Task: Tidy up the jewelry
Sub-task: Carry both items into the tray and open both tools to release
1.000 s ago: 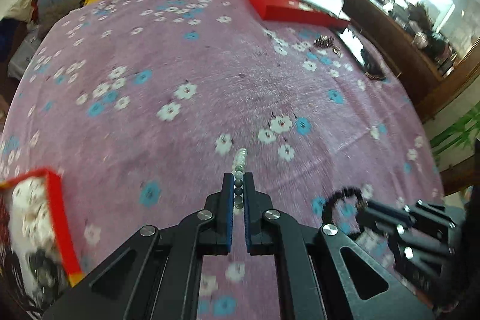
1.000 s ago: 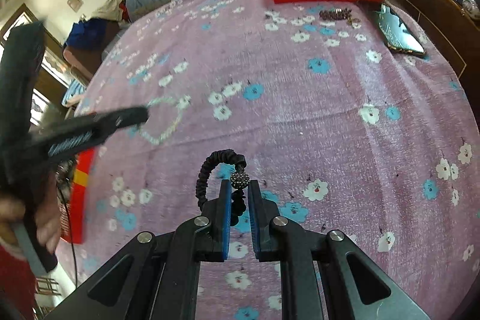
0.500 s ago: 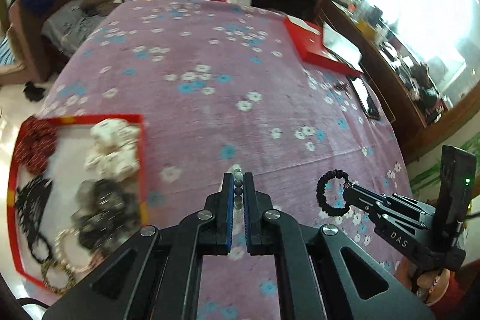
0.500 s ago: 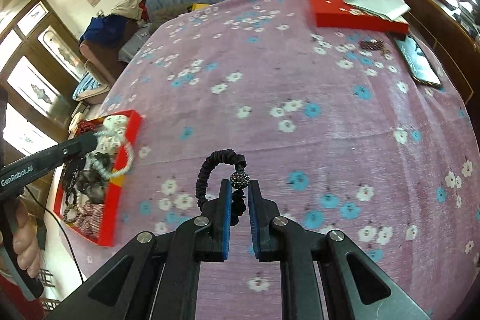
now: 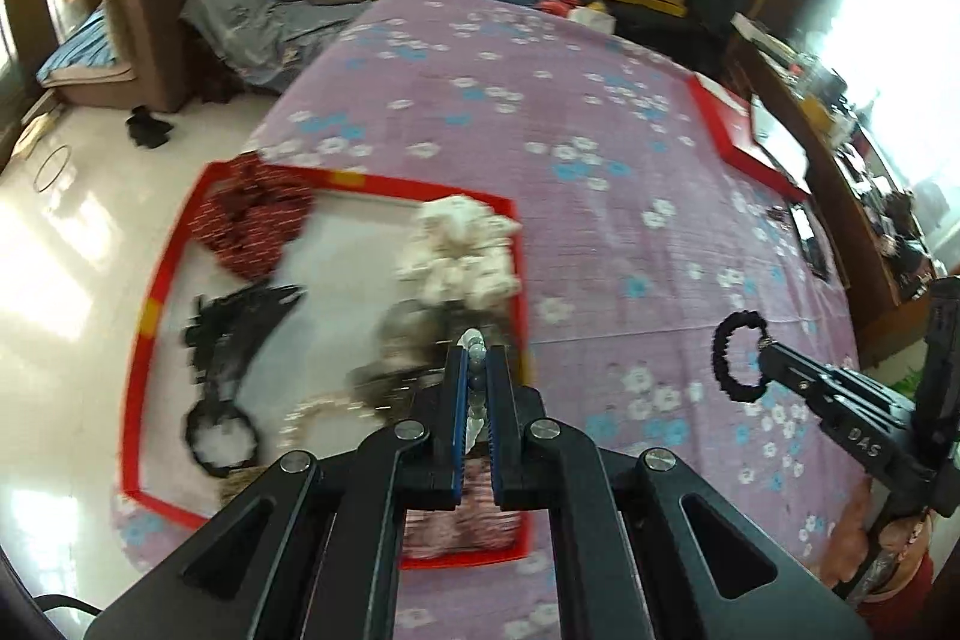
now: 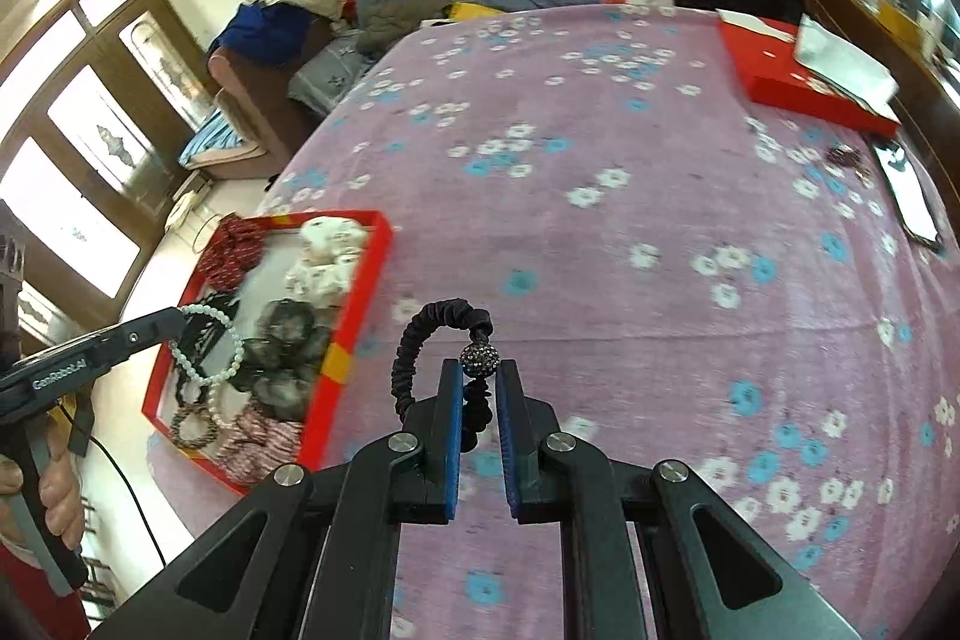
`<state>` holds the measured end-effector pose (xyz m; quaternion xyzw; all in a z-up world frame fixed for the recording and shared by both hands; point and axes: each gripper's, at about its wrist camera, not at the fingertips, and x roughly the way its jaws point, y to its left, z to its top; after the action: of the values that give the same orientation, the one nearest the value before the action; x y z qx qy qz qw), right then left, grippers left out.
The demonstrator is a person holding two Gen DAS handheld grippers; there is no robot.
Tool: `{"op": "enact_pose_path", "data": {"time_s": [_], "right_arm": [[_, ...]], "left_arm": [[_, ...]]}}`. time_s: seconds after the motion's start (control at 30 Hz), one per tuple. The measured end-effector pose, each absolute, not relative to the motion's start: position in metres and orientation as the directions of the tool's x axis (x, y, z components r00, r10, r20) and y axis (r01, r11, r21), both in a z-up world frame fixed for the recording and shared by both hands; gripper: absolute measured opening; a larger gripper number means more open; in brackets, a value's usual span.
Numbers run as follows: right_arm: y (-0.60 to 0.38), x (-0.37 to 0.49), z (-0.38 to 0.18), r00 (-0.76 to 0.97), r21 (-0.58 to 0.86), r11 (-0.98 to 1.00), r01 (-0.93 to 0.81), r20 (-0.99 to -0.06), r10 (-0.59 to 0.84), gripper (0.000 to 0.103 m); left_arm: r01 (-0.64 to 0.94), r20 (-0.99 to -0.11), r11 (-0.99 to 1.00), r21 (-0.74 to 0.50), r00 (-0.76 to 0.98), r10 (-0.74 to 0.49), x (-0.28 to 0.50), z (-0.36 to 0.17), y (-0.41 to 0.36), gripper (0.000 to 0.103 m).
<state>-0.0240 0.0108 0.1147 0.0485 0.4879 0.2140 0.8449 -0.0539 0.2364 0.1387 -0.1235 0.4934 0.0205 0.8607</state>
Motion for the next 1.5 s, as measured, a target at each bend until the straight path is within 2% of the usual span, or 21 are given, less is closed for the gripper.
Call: {"op": "enact_pose_path", "data": {"time_s": [0.27, 0.67, 0.93, 1.13, 1.5], "right_arm": [[0.072, -0.023, 0.117, 0.396, 0.291, 0.870, -0.398, -0.801, 0.449, 0.012], [0.160, 0.001, 0.115, 0.339, 0.288, 0.817, -0.500, -0.802, 0.491, 0.013], [0.204, 0.050, 0.099, 0.292, 0.304, 0.817, -0.489, -0.826, 0.482, 0.013], [0.233, 0.075, 0.077, 0.253, 0.280, 0.819, -0.500, -0.858, 0.448, 0.013], [0.268, 0.090, 0.047, 0.197, 0.244, 0.811, -0.531, -0.896, 0.398, 0.013]], "left_arm": [[-0.231, -0.871, 0.949, -0.213, 0.486, -0.077, -0.067, 0.122, 0.288, 0.005], [-0.221, -0.856, 0.925, -0.308, 0.489, -0.168, -0.051, 0.104, 0.318, 0.005], [-0.163, -0.804, 0.879, -0.448, 0.502, -0.317, -0.025, 0.084, 0.324, 0.005], [-0.198, -0.865, 0.933, -0.300, 0.469, -0.179, -0.012, 0.067, 0.323, 0.005], [-0.221, -0.870, 0.925, -0.309, 0.459, -0.181, -0.013, 0.052, 0.336, 0.005]]}}
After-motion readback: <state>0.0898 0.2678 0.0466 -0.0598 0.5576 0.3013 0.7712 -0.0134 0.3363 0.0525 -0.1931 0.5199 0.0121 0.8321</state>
